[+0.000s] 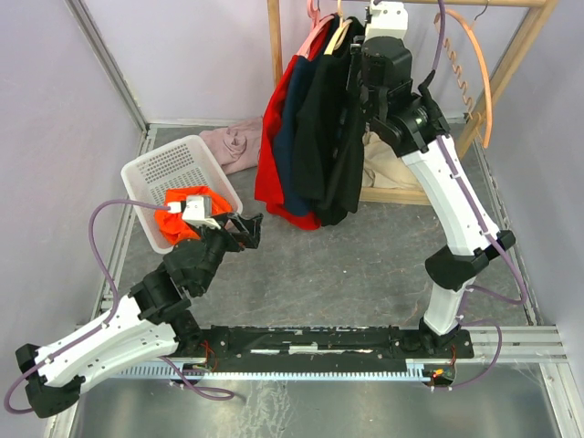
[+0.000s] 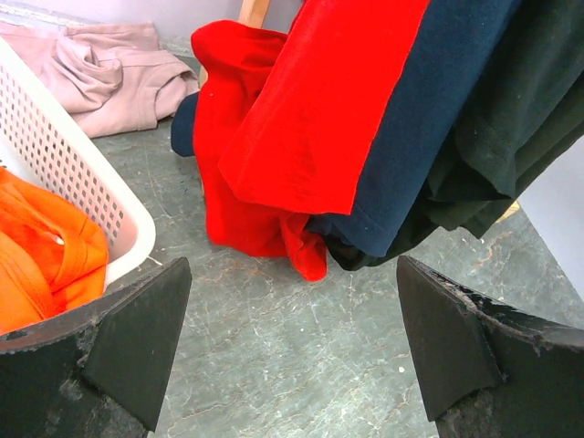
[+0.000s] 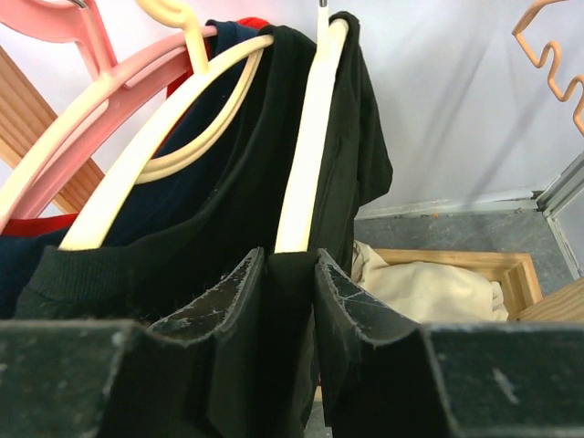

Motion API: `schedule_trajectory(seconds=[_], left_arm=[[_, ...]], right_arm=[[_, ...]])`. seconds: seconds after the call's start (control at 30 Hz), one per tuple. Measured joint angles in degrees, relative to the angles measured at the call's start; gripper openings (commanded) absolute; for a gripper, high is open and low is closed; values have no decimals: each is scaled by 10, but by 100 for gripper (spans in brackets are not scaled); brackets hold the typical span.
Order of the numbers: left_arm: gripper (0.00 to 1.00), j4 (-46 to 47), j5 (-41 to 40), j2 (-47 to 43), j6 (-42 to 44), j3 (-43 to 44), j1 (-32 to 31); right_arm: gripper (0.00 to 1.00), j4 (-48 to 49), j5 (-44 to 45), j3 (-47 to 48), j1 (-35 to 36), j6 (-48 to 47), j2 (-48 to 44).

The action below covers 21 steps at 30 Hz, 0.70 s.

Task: Remove the t-shirt from the hanger
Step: Pick up the hanger from the clothesline.

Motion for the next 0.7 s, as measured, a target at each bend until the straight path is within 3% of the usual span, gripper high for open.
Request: schedule_trajectory(seconds=[0.13, 0.7], left_arm=[[99, 3, 5, 4, 0, 0, 0], [99, 23, 9, 22, 1, 0, 0]], right_arm=[[24, -3, 0, -3, -8, 3, 0], [11, 19, -7, -45, -50, -40, -37]])
